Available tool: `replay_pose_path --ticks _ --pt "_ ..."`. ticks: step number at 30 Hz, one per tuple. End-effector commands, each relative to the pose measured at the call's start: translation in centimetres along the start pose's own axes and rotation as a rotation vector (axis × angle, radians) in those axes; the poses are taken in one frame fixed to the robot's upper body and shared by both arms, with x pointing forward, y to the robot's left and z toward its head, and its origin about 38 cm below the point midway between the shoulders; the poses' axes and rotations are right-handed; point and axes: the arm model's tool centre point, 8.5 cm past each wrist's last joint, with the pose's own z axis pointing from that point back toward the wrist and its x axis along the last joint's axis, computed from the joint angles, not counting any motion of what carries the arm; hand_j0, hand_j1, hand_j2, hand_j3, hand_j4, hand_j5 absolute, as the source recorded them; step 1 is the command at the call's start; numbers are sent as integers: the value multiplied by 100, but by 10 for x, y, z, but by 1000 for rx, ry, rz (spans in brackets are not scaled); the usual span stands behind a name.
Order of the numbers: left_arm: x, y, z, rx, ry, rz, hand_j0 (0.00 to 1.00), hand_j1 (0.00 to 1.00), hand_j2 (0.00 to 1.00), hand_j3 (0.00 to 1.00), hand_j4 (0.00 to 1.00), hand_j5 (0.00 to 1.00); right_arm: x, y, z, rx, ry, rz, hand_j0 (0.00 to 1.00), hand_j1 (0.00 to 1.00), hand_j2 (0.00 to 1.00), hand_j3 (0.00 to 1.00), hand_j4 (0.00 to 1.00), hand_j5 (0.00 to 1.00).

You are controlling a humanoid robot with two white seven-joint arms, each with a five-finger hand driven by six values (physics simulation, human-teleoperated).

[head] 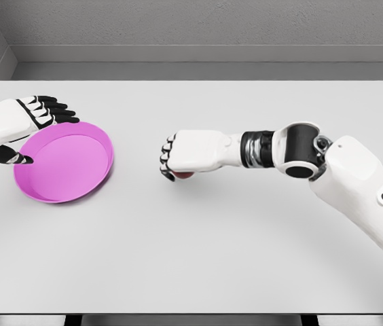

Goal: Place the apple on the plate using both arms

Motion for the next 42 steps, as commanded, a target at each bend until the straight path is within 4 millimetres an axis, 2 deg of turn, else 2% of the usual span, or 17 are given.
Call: replay_pose_path --ticks 1,7,10,15,18,22,24,25,26,28,32,40,42 --pt "0 1 0 4 0 5 100 100 100 100 100 100 0 5 -10 8 -6 -22 42 42 42 42 42 42" --pt "0 1 0 4 0 3 100 100 100 100 100 100 -8 -4 -20 5 -1 -22 42 42 42 42 42 42" --pt "0 2 0 6 -1 3 100 100 100 100 100 100 -12 0 -31 29 -5 -36 42 42 42 42 42 42" --pt "0 1 0 5 -1 4 100 100 100 100 100 100 -15 5 -37 45 -1 -51 42 42 42 42 42 42" --pt "0 1 0 4 0 3 100 100 100 100 100 100 -14 16 -44 74 -3 -62 43 43 43 43 43 43" --pt "0 2 0 6 -1 3 100 100 100 100 100 100 -15 17 -44 79 -3 -64 44 44 44 44 44 44" --pt "0 2 0 6 -1 3 100 100 100 100 100 100 -15 17 -44 80 -3 -64 50 50 50 50 50 50" --pt "0 2 0 5 0 2 100 100 100 100 100 100 -14 18 -45 81 -4 -66 57 57 57 57 57 57" --pt "0 2 0 6 -1 3 100 100 100 100 100 100 -14 17 -44 82 -4 -67 71 71 71 71 71 71" --pt "0 2 0 6 -1 3 100 100 100 100 100 100 -15 17 -44 82 -2 -67 91 91 91 91 91 91" --pt "0 2 0 6 -1 3 100 100 100 100 100 100 -16 16 -43 80 1 -67 99 99 99 99 99 99" --pt "0 1 -1 5 0 0 100 100 100 100 100 100 -15 11 -43 62 -6 -67 100 100 100 100 100 100" --pt "0 0 -2 5 -3 2 100 100 100 100 100 100 -9 -1 -41 35 -18 -37 100 100 100 100 100 100"
